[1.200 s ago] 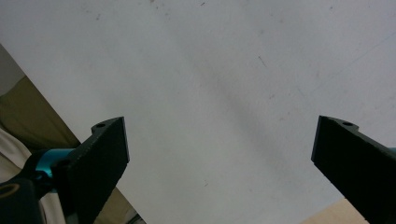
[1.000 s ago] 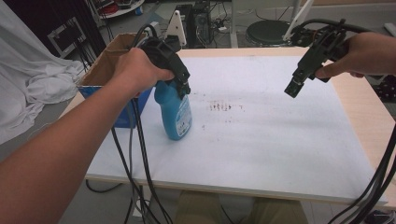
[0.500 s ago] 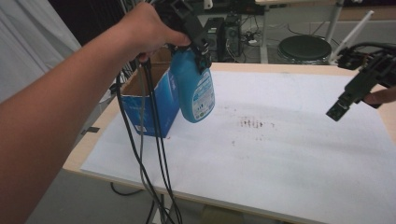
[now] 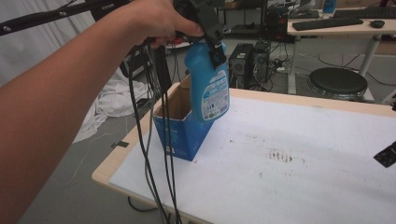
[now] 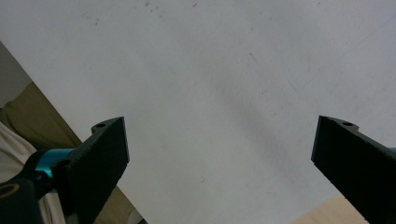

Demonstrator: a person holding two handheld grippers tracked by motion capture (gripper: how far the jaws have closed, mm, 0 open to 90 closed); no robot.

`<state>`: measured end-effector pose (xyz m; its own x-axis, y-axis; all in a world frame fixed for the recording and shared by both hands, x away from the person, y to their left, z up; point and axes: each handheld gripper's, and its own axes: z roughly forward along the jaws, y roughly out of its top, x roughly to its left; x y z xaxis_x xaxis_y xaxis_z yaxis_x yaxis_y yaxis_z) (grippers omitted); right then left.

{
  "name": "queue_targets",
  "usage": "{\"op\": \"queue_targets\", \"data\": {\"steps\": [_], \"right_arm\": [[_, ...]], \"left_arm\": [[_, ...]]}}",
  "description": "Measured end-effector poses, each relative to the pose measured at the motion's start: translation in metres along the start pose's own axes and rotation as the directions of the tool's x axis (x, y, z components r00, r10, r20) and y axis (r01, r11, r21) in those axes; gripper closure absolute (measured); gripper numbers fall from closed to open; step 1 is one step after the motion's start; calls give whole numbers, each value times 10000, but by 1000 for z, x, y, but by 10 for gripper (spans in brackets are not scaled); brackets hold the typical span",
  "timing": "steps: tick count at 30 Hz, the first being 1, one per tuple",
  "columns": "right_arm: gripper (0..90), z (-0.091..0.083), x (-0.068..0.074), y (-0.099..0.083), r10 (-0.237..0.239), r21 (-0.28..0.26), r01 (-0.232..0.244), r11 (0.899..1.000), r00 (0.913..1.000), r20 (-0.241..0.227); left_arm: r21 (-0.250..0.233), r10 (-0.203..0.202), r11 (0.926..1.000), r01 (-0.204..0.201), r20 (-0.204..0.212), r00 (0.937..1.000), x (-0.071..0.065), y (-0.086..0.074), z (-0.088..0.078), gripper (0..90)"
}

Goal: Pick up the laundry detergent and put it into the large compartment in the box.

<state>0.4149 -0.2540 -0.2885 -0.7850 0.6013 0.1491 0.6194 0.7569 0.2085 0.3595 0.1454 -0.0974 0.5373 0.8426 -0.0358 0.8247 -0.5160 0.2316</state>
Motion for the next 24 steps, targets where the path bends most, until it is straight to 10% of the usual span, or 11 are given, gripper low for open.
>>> {"op": "queue_targets", "data": {"steps": [14, 24], "right_arm": [[31, -2, -5, -3, 198, -149, -199, 9997, 9998, -41], [31, -3, -5, -4, 340, -126, -341, 9993, 9994, -80]], "left_arm": [[-256, 1819, 9830, -1816, 105, 9833, 38, -12, -35, 379], [-80, 2865, 9579, -2870, -375, 9573, 59, -15, -31, 380]]}}
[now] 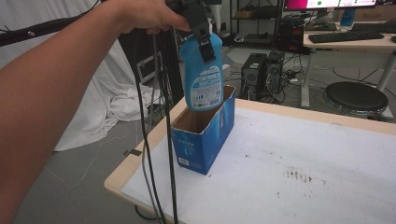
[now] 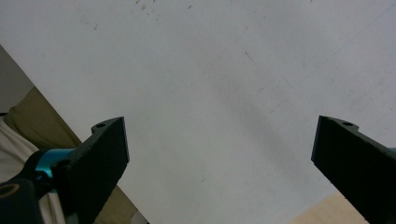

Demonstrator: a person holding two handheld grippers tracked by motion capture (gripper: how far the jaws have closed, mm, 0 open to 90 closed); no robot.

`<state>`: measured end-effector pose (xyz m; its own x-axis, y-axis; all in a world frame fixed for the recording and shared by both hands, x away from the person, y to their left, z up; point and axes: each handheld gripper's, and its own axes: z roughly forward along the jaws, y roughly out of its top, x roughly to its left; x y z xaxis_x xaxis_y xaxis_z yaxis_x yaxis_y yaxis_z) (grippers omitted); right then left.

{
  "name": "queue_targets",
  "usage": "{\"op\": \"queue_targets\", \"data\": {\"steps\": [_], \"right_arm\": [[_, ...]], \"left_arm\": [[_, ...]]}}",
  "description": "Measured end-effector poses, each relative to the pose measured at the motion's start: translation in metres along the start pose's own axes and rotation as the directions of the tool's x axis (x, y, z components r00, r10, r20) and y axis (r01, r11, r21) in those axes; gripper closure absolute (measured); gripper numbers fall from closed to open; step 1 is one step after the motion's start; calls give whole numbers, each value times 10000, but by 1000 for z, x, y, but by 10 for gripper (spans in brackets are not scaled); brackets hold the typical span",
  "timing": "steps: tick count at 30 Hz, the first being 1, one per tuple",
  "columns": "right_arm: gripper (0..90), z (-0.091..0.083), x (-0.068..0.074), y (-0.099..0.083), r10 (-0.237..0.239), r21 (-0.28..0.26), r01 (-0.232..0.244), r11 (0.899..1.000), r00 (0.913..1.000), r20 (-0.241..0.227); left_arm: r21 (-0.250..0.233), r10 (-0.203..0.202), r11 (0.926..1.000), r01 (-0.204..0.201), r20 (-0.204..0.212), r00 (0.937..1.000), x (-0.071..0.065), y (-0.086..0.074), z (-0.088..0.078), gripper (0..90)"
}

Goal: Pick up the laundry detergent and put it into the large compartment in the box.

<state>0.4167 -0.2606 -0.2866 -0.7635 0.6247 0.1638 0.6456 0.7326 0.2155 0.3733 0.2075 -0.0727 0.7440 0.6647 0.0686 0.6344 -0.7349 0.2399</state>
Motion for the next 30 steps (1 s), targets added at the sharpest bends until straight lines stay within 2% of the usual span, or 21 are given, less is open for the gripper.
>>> {"op": "queue_targets", "data": {"steps": [6, 15, 30], "right_arm": [[31, 1, -3, -1, 103, 37, -103, 9999, 9999, 25], [31, 1, -5, -1, 238, 63, -238, 9997, 9997, 65], [31, 4, -9, -3, 378, 109, -380, 9992, 9992, 139]], "left_arm": [[-95, 277, 9996, -276, 70, 9996, 13, -5, 7, 380], [-40, 303, 9995, -303, 121, 9995, 32, -15, 24, 380], [553, 459, 9973, -475, 282, 9985, 48, -28, 84, 380]]}}
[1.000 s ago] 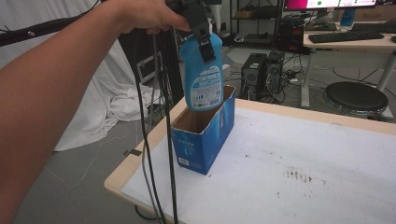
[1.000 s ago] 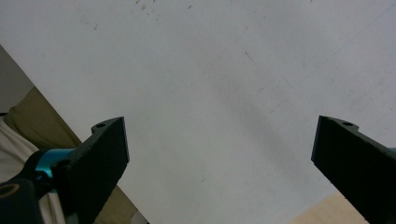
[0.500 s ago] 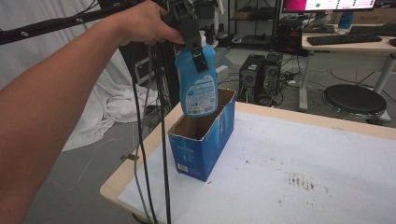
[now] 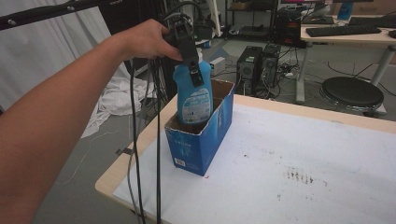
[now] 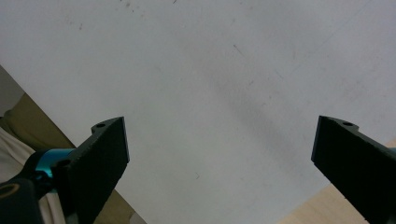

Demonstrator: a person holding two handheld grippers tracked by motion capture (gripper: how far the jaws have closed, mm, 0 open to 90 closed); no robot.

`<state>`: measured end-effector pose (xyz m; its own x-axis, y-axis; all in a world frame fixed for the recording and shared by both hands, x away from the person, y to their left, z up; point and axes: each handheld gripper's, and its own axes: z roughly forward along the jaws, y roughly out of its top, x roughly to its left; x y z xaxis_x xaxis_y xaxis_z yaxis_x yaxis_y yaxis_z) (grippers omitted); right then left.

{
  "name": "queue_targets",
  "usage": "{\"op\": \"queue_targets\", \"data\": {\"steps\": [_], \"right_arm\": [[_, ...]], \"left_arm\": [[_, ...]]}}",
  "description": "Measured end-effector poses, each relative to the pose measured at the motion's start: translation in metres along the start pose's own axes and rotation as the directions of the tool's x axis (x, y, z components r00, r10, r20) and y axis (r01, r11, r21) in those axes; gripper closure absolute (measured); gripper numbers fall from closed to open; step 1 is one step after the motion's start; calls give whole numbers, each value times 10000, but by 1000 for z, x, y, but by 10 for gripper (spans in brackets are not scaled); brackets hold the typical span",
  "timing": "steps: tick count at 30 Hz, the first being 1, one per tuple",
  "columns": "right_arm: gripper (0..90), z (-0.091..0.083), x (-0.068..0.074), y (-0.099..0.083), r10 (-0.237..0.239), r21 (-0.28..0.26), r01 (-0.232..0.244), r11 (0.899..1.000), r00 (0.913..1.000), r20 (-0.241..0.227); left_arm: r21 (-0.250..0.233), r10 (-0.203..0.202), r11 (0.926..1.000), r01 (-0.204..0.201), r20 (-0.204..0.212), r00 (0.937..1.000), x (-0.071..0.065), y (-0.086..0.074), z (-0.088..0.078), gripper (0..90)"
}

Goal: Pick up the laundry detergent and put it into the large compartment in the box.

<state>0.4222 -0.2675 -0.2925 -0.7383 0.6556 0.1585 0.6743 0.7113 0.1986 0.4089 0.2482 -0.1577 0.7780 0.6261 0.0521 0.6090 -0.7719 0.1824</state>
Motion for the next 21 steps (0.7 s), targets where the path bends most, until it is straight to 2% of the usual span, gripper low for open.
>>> {"op": "queue_targets", "data": {"steps": [5, 13, 21], "right_arm": [[31, 2, -2, 0, 72, 45, -72, 10000, 10000, -5], [31, 6, -2, 3, -10, 109, 11, 9999, 10000, -73], [31, 8, -3, 1, 53, 160, -51, 9999, 9999, -97]], "left_arm": [[2, 37, 10000, -37, 71, 10000, 2, -5, 17, 380], [337, 166, 9993, -174, 251, 9995, 3, -7, 49, 380], [588, 58, 9982, -82, 413, 9991, 5, -13, 80, 380]]}}
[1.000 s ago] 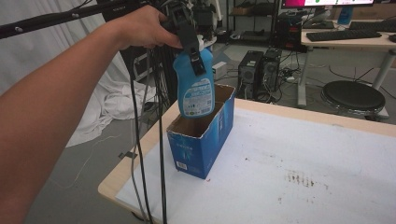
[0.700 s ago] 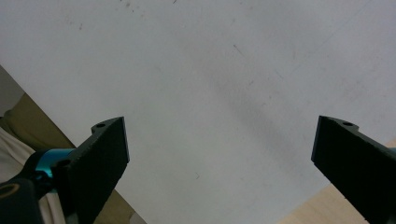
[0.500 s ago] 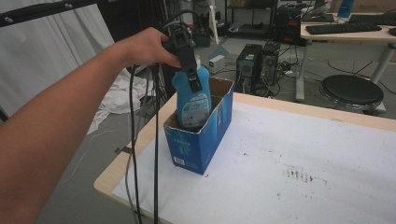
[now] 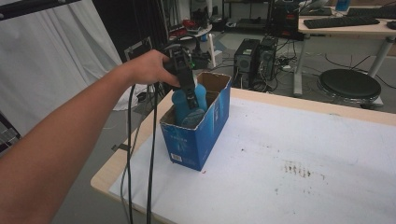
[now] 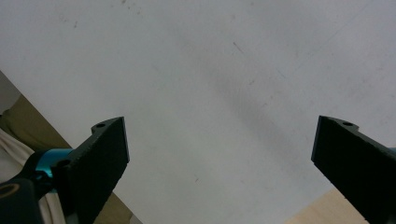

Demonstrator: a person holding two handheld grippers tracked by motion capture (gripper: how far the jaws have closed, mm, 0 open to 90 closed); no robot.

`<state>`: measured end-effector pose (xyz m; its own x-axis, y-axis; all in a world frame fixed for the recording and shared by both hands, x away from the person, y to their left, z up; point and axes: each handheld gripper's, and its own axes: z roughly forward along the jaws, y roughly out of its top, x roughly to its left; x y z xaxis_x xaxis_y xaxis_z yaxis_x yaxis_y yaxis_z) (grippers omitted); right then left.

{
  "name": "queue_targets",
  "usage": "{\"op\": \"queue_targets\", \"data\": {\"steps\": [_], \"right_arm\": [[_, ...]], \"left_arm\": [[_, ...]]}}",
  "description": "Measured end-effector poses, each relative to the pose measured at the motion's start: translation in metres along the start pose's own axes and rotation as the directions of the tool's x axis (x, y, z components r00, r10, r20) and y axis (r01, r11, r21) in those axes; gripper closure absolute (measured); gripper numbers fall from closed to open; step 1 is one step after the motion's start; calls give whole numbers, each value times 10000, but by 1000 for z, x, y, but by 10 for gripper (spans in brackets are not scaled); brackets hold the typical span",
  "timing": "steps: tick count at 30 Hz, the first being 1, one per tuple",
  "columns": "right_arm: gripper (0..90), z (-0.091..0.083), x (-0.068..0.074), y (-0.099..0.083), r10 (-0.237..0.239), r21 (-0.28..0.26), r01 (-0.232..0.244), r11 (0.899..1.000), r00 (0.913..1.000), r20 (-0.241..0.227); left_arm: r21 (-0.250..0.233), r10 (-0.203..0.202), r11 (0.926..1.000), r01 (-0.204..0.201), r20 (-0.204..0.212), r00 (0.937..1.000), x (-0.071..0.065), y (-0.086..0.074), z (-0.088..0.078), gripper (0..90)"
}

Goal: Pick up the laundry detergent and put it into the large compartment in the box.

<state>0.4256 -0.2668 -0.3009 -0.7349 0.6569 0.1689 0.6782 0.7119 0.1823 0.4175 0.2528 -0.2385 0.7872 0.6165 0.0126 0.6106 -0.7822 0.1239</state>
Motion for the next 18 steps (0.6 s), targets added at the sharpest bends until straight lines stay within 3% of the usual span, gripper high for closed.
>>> {"op": "queue_targets", "data": {"steps": [18], "right_arm": [[31, 3, 0, 1, 24, 64, -23, 10000, 10000, -47]], "left_arm": [[507, -159, 9986, 146, 244, 9996, 2, -1, 41, 379]]}}
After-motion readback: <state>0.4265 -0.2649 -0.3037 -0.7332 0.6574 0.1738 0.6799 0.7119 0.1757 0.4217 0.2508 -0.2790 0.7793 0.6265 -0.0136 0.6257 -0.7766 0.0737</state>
